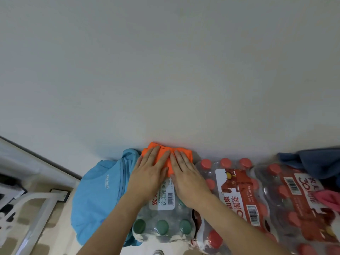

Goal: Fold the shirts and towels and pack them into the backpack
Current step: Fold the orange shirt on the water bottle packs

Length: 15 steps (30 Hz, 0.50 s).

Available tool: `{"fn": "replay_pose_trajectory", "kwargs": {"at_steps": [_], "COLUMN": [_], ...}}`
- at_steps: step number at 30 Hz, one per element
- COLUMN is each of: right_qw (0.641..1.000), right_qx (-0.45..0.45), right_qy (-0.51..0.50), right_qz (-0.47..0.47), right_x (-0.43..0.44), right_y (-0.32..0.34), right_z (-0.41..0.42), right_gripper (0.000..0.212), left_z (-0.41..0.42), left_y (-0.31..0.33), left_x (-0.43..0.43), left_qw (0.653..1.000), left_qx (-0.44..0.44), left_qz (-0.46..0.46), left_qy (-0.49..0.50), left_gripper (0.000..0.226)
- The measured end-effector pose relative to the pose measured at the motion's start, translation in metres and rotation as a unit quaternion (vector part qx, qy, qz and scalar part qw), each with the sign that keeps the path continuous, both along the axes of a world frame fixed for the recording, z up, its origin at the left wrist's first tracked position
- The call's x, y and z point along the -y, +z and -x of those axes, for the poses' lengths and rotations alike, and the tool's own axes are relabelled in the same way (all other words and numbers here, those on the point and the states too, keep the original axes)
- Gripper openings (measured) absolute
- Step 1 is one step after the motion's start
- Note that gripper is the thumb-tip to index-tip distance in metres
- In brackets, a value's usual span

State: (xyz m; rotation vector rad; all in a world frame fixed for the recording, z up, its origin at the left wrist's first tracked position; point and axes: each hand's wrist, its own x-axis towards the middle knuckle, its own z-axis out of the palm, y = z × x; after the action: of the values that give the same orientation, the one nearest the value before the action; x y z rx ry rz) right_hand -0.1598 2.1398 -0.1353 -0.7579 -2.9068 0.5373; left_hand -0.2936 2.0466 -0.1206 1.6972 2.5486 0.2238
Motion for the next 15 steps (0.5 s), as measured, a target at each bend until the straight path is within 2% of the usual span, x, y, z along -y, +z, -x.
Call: {"fn": "replay_pose_trajectory", "kwargs": {"at_steps": [3,6,7,10,15], "right_qw": [0.999,0.998,0.996,0.984,0.942], "right_qx": [0.022,-0.002,-0.021,-0.068,-0.14], "right_qy": [0.002,-0.035,-0.056,-0.135,-0.29], "right_qz": [0.033,0.045,0.062,0.089,0.094], "right_x": [-0.004,-0.005,-0.005,-0.003,0.022], "right_y": [0.016,0.037,0.046,0.067,0.09], "right_z": [-0.019,-0.055,-0.071,-0.128,-0.205], "right_gripper": [0.066,0.08,0.078,0.058,0.035], "left_z": [-0.001,-0.004,-0.006,-0.016,-0.055], "left_y": [0.001,0.001,0.003,0.018,0.06], "left_x": [-0.011,-0.014,-0.014,-0.012,-0.015], "left_qw": [0.999,0.998,0.998,0.998,0.973], "left_qx": [-0.009,-0.017,-0.02,-0.001,0.113], "left_qz": [0.031,0.032,0.026,-0.044,-0.193], "left_qy": [0.02,0.046,0.052,0.043,-0.053], "left_gripper": [0.06,0.059,0.057,0.053,0.042]}}
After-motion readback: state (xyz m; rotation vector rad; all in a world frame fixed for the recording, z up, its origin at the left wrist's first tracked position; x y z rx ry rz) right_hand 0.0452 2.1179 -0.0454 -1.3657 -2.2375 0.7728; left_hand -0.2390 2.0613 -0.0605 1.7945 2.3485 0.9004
